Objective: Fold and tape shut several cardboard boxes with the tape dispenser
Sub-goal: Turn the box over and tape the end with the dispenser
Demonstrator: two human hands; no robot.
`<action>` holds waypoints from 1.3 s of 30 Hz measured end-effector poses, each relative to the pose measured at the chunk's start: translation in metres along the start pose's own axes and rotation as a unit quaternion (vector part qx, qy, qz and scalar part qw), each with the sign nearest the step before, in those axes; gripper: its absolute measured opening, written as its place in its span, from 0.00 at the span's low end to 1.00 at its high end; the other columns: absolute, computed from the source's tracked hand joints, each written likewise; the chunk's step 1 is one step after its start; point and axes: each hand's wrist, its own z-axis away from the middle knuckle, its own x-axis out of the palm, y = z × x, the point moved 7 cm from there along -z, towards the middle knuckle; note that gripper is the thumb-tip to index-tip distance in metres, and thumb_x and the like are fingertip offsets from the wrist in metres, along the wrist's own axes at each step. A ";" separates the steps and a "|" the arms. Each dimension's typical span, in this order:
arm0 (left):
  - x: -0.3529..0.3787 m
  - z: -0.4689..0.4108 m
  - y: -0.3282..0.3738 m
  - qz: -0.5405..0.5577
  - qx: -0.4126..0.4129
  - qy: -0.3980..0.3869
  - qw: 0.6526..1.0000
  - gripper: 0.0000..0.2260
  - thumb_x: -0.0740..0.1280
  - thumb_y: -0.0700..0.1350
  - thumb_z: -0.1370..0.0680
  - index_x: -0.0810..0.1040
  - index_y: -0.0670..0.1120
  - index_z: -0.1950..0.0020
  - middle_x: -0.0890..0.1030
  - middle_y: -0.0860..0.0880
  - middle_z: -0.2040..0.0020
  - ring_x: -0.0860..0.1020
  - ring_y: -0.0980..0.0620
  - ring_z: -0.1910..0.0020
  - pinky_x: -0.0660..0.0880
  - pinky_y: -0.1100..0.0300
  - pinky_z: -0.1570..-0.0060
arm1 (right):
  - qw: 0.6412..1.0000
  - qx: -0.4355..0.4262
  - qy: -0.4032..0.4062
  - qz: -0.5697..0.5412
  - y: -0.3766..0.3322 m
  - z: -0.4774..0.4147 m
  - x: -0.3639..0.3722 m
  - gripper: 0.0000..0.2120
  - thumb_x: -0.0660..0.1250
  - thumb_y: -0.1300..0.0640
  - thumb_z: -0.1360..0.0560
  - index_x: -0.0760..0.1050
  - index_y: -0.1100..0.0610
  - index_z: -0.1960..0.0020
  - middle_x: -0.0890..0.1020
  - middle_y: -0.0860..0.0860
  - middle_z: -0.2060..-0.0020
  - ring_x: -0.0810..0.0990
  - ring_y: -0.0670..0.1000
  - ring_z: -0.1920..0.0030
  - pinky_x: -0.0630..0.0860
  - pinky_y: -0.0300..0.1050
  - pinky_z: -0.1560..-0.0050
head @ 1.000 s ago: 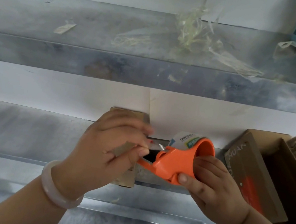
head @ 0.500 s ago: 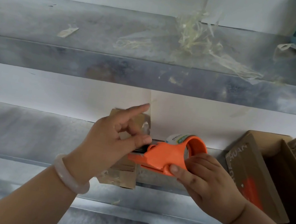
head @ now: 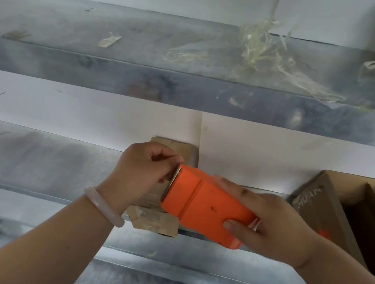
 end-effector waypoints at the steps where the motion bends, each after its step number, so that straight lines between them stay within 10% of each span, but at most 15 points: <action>1: 0.000 -0.001 -0.004 0.007 -0.021 -0.003 1.000 0.04 0.71 0.42 0.24 0.84 0.50 0.56 0.85 0.53 0.62 0.84 0.52 0.62 0.82 0.58 0.58 | 1.000 0.015 -0.006 -0.017 0.001 -0.002 -0.001 0.33 0.62 0.38 0.25 0.50 0.31 0.25 0.82 0.39 0.49 0.81 0.43 0.62 0.76 0.32 0.58; 5: -0.003 0.000 -0.018 0.049 -0.080 -0.002 0.996 0.04 0.70 0.41 0.24 0.85 0.46 0.55 0.85 0.47 0.61 0.84 0.51 0.63 0.82 0.58 0.62 | 0.992 0.054 -0.035 -0.104 -0.004 -0.008 0.002 0.27 0.64 0.39 0.27 0.61 0.28 0.30 0.80 0.42 0.41 0.82 0.49 0.50 0.80 0.47 0.52; 12: -0.005 0.004 -0.034 0.059 -0.111 0.006 0.992 0.04 0.71 0.41 0.24 0.83 0.46 0.59 0.84 0.48 0.65 0.83 0.53 0.67 0.80 0.59 0.67 | 0.958 0.116 -0.056 -0.256 -0.003 -0.014 0.004 0.16 0.73 0.52 0.28 0.78 0.34 0.45 0.80 0.33 0.44 0.81 0.41 0.45 0.80 0.39 0.50; 39: -0.056 0.035 -0.101 0.065 -0.114 0.170 0.977 0.04 0.69 0.41 0.23 0.81 0.46 0.58 0.82 0.49 0.69 0.80 0.53 0.69 0.80 0.58 0.67 | 0.930 0.177 -0.190 -0.261 0.024 0.003 -0.014 0.17 0.74 0.47 0.34 0.81 0.35 0.46 0.82 0.38 0.44 0.83 0.44 0.48 0.81 0.43 0.49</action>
